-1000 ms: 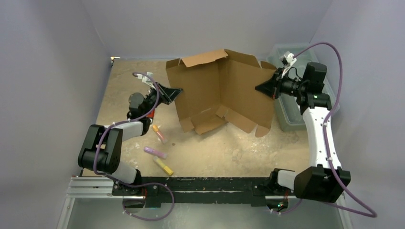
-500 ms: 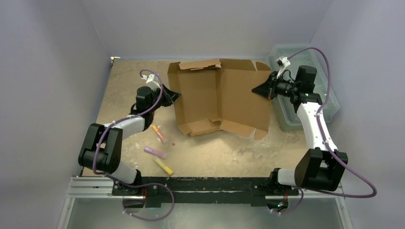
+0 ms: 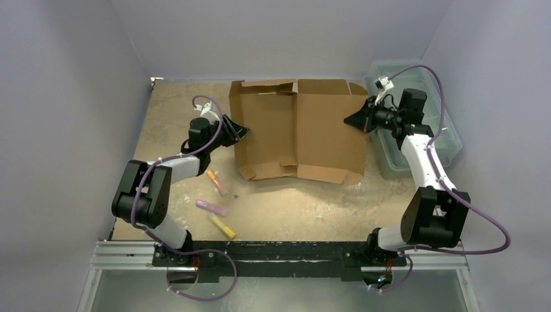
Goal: Fold the paper box
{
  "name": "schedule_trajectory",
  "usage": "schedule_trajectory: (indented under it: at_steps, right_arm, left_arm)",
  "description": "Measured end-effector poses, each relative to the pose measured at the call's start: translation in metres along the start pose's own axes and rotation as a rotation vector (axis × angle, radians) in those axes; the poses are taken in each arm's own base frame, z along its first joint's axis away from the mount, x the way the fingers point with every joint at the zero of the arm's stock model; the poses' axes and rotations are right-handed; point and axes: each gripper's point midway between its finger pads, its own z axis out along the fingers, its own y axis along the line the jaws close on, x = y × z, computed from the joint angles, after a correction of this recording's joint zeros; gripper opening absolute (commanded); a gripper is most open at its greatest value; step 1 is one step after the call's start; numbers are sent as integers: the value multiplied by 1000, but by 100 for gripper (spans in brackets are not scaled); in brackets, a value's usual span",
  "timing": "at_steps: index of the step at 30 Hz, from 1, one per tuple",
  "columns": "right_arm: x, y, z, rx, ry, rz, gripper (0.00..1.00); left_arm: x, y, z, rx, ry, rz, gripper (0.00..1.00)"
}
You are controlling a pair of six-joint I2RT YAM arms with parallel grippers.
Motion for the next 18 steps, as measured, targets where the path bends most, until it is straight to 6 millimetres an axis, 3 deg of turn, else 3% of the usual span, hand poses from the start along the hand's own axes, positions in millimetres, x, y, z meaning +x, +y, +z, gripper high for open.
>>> schedule_trajectory:
  at_steps: [8, 11, 18]
  right_arm:
    - [3, -5, 0, 23, 12, -31, 0]
    - [7, -7, 0, 29, 27, -44, 0]
    - [12, -7, -1, 26, 43, -75, 0]
  left_arm:
    - [-23, 5, -9, 26, -33, -29, 57]
    - [-44, 9, -20, 26, -70, -31, 63]
    - [-111, -3, -41, 45, -174, 64, 66]
